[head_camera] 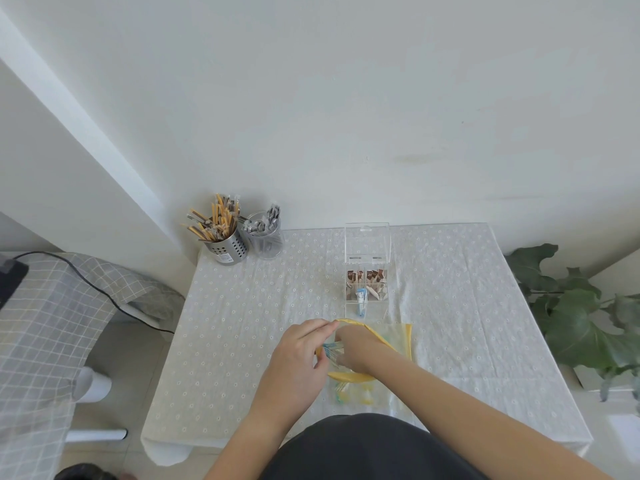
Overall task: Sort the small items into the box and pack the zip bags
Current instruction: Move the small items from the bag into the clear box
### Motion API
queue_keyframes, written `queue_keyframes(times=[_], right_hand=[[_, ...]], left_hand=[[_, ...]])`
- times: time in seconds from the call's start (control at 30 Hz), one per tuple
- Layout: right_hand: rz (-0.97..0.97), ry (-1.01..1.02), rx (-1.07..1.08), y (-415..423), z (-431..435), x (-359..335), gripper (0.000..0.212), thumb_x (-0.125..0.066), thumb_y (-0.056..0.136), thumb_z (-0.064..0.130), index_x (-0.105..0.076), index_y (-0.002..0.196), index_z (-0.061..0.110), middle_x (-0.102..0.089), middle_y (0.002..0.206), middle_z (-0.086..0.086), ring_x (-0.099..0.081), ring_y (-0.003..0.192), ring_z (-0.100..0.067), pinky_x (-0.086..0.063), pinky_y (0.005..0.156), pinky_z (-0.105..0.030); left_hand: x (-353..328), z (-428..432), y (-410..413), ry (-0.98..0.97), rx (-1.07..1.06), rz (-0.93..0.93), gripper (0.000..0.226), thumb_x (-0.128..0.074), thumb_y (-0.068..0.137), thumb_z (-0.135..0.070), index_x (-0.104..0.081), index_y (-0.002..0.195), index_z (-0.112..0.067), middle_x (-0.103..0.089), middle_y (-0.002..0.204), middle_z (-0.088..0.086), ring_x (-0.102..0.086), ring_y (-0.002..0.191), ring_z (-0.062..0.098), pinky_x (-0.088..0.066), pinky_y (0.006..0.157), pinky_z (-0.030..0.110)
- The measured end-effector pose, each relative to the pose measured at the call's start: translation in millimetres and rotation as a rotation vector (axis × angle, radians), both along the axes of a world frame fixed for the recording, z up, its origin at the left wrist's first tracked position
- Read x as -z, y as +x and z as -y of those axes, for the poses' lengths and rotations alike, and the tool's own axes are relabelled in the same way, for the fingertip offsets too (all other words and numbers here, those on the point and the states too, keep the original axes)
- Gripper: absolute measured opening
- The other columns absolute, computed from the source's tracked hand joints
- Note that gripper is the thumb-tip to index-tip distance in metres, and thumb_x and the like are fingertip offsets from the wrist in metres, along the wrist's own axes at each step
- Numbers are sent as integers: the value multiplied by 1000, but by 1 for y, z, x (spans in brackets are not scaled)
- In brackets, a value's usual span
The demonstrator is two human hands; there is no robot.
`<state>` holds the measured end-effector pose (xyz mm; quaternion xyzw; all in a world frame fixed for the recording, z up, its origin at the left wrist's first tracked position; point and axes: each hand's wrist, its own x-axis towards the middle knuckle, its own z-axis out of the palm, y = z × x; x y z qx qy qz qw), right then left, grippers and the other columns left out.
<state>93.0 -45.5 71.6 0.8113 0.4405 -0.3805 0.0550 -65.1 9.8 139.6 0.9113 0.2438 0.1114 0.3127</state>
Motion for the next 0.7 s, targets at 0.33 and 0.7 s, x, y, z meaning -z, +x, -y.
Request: queue_keyframes(times=[0.33,0.7], right_hand=[[40,-6,-47,-4,1,-3,20,-46,104,10,-64,96,13,-60,80,-2,-58,67,-15,-41,59,-21],[154,-105,-227,-13,-10,-45,13,-56,99,10,-60,87,13,-45,69,3,-47,60,-15,-41,61,-23]], left_hand=[[2,-1,-1,-2,-1,-25,57,-61,96,0,-62,144,-32,-49,129,-34,-46,123,-7,-32,105,2],[8,-6,-1,-29,-49,-57,58,-58,97,0,-59,147,-27,-56,141,-20,-45,129,-4,-28,108,2]])
